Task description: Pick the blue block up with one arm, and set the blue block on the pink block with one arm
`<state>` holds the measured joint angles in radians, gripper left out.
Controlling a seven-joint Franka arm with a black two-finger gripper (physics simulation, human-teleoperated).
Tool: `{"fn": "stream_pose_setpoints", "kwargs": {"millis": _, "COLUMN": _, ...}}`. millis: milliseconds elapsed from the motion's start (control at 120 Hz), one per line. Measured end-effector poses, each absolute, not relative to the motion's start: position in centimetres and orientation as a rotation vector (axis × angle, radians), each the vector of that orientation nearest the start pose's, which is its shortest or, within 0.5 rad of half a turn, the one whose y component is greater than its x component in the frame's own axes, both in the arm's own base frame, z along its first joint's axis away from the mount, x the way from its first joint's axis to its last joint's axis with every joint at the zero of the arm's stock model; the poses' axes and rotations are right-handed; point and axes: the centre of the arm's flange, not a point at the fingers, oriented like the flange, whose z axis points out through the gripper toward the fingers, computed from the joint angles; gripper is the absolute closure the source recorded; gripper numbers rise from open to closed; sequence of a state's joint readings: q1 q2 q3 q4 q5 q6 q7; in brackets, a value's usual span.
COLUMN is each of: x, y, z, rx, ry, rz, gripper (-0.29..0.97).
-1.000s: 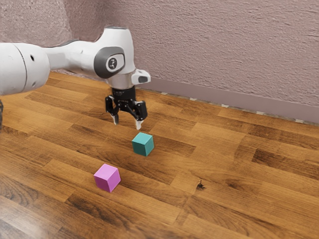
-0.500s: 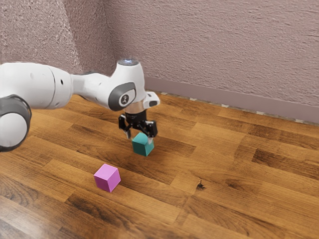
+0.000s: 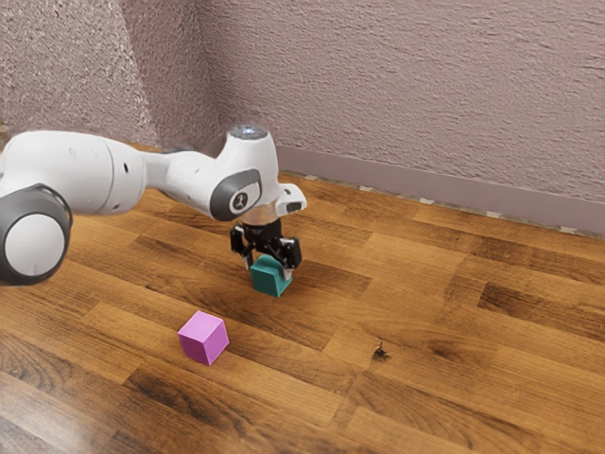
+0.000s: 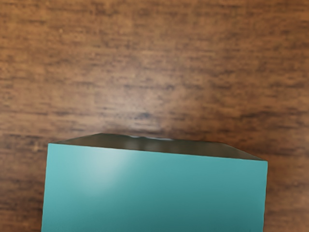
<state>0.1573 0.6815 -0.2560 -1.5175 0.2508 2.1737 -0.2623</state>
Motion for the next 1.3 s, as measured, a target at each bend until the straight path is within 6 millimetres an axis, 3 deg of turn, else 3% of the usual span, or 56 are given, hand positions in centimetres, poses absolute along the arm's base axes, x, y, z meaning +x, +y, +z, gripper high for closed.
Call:
{"fn": "stream_pose_setpoints", "kwargs": {"millis": 150, "x": 71.4, "y": -3.4, "z": 25.7, "rx": -3.103, "ry": -0.115, "rz": -0.005, "gripper": 0.06}}
{"fn": "stream_pose_setpoints", "kwargs": {"millis": 325, "x": 71.6, "y": -3.1, "z": 25.7, "rx": -3.101, "ry": -0.125, "rz": -0.005, "gripper": 0.23}}
{"fn": "stream_pose_setpoints", "kwargs": {"millis": 592, "x": 71.7, "y": -2.0, "z": 26.0, "rx": -3.084, "ry": -0.152, "rz": -0.007, "gripper": 0.31}}
{"fn": "stream_pose_setpoints", "kwargs": {"millis": 633, "x": 71.7, "y": -1.9, "z": 27.2, "rx": -3.077, "ry": -0.156, "rz": -0.017, "gripper": 0.32}}
{"fn": "stream_pose_setpoints", "kwargs": {"millis": 725, "x": 71.1, "y": -1.5, "z": 32.1, "rx": -3.05, "ry": -0.167, "rz": -0.068, "gripper": 0.32}}
{"fn": "stream_pose_setpoints", "kwargs": {"millis": 792, "x": 68.5, "y": -1.3, "z": 35.1, "rx": -3.018, "ry": -0.173, "rz": -0.064, "gripper": 0.32}}
{"fn": "stream_pose_setpoints", "kwargs": {"millis": 892, "x": 63.1, "y": -1.1, "z": 37.4, "rx": -3.008, "ry": -0.214, "rz": -0.038, "gripper": 0.31}}
{"fn": "stream_pose_setpoints", "kwargs": {"millis": 1000, "x": 56.6, "y": -1.7, "z": 37.9, "rx": -3.018, "ry": -0.257, "rz": -0.02, "gripper": 0.31}}
{"fn": "stream_pose_setpoints", "kwargs": {"millis": 1100, "x": 51.2, "y": -2.1, "z": 36.9, "rx": -3.02, "ry": -0.281, "rz": -0.012, "gripper": 0.31}}
{"fn": "stream_pose_setpoints", "kwargs": {"millis": 1175, "x": 49.6, "y": -2.6, "z": 36.4, "rx": -3.025, "ry": -0.28, "rz": -0.021, "gripper": 0.31}}
{"fn": "stream_pose_setpoints", "kwargs": {"millis": 1300, "x": 49.3, "y": -2.6, "z": 35.9, "rx": -3.037, "ry": -0.277, "rz": -0.041, "gripper": 0.31}}
